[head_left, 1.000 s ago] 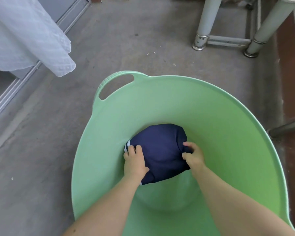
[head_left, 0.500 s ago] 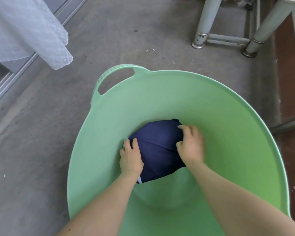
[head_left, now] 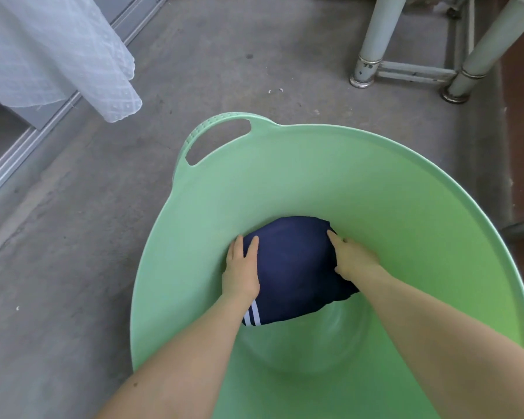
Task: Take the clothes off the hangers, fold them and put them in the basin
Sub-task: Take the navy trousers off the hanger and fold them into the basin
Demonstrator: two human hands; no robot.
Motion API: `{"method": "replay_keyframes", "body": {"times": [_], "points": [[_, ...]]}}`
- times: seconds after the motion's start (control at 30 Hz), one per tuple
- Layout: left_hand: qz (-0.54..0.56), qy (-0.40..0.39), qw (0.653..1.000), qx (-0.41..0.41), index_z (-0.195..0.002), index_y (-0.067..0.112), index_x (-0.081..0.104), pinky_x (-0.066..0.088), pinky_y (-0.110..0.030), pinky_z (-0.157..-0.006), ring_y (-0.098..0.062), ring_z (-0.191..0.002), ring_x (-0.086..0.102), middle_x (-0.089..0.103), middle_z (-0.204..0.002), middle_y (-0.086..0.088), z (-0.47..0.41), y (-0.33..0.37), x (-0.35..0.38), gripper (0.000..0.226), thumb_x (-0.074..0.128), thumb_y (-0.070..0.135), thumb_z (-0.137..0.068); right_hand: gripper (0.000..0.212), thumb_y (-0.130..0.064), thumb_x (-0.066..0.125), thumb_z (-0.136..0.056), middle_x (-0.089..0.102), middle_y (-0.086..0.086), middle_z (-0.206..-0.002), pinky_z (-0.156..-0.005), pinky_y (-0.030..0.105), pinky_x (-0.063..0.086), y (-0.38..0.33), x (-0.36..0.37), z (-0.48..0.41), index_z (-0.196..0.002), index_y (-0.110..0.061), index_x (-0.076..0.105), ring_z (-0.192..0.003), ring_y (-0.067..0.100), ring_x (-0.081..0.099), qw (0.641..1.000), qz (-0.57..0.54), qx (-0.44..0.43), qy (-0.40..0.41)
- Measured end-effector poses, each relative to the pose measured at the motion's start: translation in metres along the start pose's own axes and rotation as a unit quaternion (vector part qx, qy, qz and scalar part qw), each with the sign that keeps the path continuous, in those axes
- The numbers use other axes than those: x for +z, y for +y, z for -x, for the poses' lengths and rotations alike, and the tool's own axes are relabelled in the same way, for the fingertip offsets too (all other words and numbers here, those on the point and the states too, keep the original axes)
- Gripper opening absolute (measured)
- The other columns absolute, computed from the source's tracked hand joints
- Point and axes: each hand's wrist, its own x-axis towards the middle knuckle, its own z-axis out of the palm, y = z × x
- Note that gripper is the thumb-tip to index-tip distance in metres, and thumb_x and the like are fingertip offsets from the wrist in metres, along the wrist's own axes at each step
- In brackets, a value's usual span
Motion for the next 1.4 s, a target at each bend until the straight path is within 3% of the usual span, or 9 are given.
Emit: {"method": "replay_keyframes", "body": {"times": [0.17,0.37,0.6,0.77,0.87,1.0,1.13,1.3,1.4], "points": [[0.235,0.075,0.947,-0.207,-0.149,0.028,0.016,0.04,-0.035,-0.101,-0.032,-0.129,0.04,0.021,-0.151,-0.008,0.02,0.008,0.015,0.085,0.061,0.004,-0.081,0.085,-0.009,0.052,-0.073,0.048,0.009,-0.137,-0.099,0.041,0.044,-0.004,0.017,-0.001,-0.149,-0.024,0.017,-0.117,0.033,0.051,0.955,-0.29,0.051,-0.027],[0.548,-0.102,0.729,-0.397,-0.115,0.007,0.048,0.047,-0.057,-0.083,-0.036,-0.092,0.053,0.056,-0.115,-0.02,0.025,-0.002,0.014,0.034,0.063,-0.003,-0.086,0.045,0.013,0.051,-0.078,0.056,0.009,-0.096,-0.07,0.04,0.05,0.0,0.01,0.018,-0.115,-0.012,0.053,-0.091,0.032,0.053,0.81,-0.549,0.159,-0.134],[0.525,-0.079,0.75,-0.394,-0.114,0.007,0.049,0.047,-0.061,-0.086,-0.041,-0.106,0.057,0.057,-0.109,-0.013,0.023,-0.002,0.008,0.041,0.056,-0.016,-0.08,0.022,0.003,0.042,-0.084,0.055,0.007,-0.091,-0.072,0.028,0.04,-0.004,0.017,0.013,-0.096,-0.012,0.053,-0.084,0.027,0.052,0.922,-0.362,0.135,0.007],[0.554,0.028,0.773,-0.306,-0.132,0.013,0.046,0.046,-0.046,-0.099,-0.032,-0.11,0.058,0.059,-0.125,-0.007,0.007,0.006,-0.014,0.064,0.059,-0.005,-0.072,0.068,-0.003,0.056,-0.079,0.052,0.003,-0.132,-0.093,0.036,0.044,-0.009,0.001,0.005,-0.143,-0.015,0.036,-0.115,0.029,0.052,0.746,-0.65,0.144,-0.006],[0.604,0.084,0.74,-0.283,-0.125,0.006,0.051,0.045,-0.035,-0.096,-0.023,-0.107,0.057,0.057,-0.122,-0.001,-0.009,0.012,-0.025,0.049,0.067,-0.002,-0.079,0.05,0.0,0.063,-0.083,0.06,0.007,-0.118,-0.084,0.035,0.044,-0.012,-0.003,-0.003,-0.13,-0.01,0.051,-0.103,0.028,0.056,0.684,-0.72,0.117,-0.022],[0.587,0.178,0.742,-0.27,-0.069,0.016,0.037,0.031,-0.024,-0.053,-0.02,-0.06,0.033,0.038,-0.067,0.001,-0.014,0.017,-0.023,0.038,0.056,-0.016,-0.077,0.047,0.022,0.051,-0.072,0.063,0.002,-0.086,-0.068,0.028,0.046,-0.011,0.001,-0.01,-0.097,-0.016,0.061,-0.092,0.025,0.056,0.642,-0.76,0.095,0.046],[0.525,0.211,0.779,-0.27,-0.08,0.015,0.041,0.033,-0.024,-0.051,-0.02,-0.062,0.041,0.045,-0.073,0.002,-0.006,0.021,-0.019,0.029,0.058,-0.008,-0.08,0.059,0.018,0.053,-0.077,0.059,0.003,-0.105,-0.083,0.03,0.045,-0.017,0.001,-0.011,-0.127,-0.014,0.052,-0.097,0.022,0.054,0.677,-0.729,0.063,0.078],[0.371,0.208,0.874,-0.234,-0.123,0.009,0.046,0.041,-0.03,-0.081,-0.03,-0.107,0.056,0.055,-0.122,-0.006,0.001,0.018,-0.014,0.048,0.062,-0.006,-0.079,0.067,-0.014,0.071,-0.076,0.054,0.008,-0.13,-0.098,0.037,0.044,-0.01,0.0,-0.011,-0.136,-0.016,0.043,-0.117,0.03,0.053,0.904,-0.404,0.035,0.137],[0.098,0.321,0.942,-0.032,-0.128,0.015,0.049,0.044,-0.039,-0.09,-0.032,-0.116,0.05,0.049,-0.129,-0.009,0.013,0.023,-0.009,0.07,0.076,-0.001,-0.065,0.075,-0.018,0.075,-0.074,0.047,0.009,-0.134,-0.096,0.04,0.041,-0.013,0.004,0.008,-0.139,-0.019,0.04,-0.116,0.031,0.048,0.935,-0.199,-0.03,0.294]]}}
